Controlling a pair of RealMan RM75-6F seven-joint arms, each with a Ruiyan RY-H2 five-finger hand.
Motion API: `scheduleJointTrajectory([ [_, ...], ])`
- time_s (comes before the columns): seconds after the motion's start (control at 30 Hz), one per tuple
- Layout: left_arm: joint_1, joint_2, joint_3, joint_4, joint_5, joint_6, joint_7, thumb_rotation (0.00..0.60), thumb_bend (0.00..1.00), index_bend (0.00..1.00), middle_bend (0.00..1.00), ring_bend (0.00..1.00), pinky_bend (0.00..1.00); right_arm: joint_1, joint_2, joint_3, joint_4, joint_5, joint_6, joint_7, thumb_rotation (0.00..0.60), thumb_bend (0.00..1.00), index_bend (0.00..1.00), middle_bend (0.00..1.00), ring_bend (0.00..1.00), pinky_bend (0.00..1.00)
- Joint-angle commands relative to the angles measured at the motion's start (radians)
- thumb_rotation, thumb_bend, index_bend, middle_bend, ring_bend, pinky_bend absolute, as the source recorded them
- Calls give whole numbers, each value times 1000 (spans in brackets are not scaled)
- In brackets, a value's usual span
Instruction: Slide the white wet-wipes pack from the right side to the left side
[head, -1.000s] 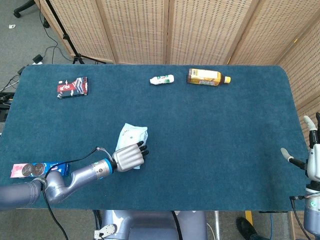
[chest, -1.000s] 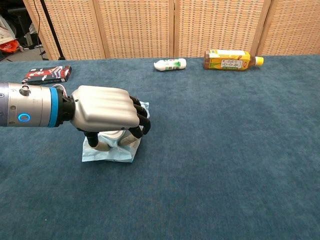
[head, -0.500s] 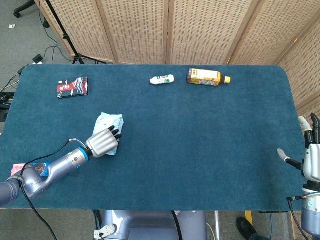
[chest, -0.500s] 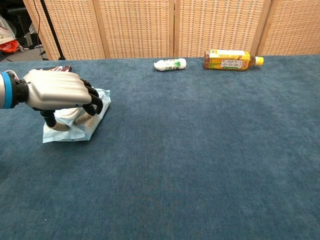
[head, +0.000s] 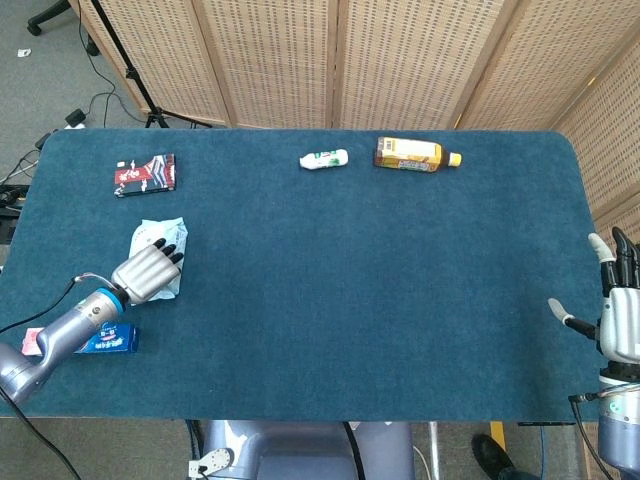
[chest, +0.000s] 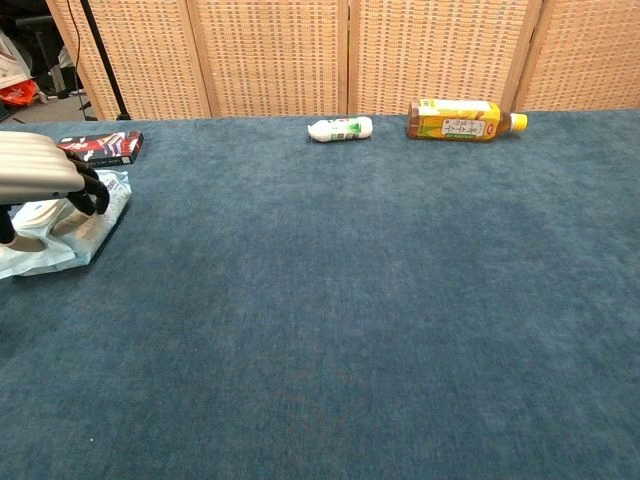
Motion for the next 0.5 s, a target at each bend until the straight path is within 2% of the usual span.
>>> scheduleJointTrajectory([
  [0.03,13,2,14,21,5,9,-11,600,251,640,324,225,253,-1,0,1,-1,-1,-1,-1,600,28,105,0,0,0],
  [0.5,78,-6,65,169,23,44,-56,600,244,640,324,224,253,-4,-2,8,-8,-4,-10,-8,600,28,104,0,0,0],
])
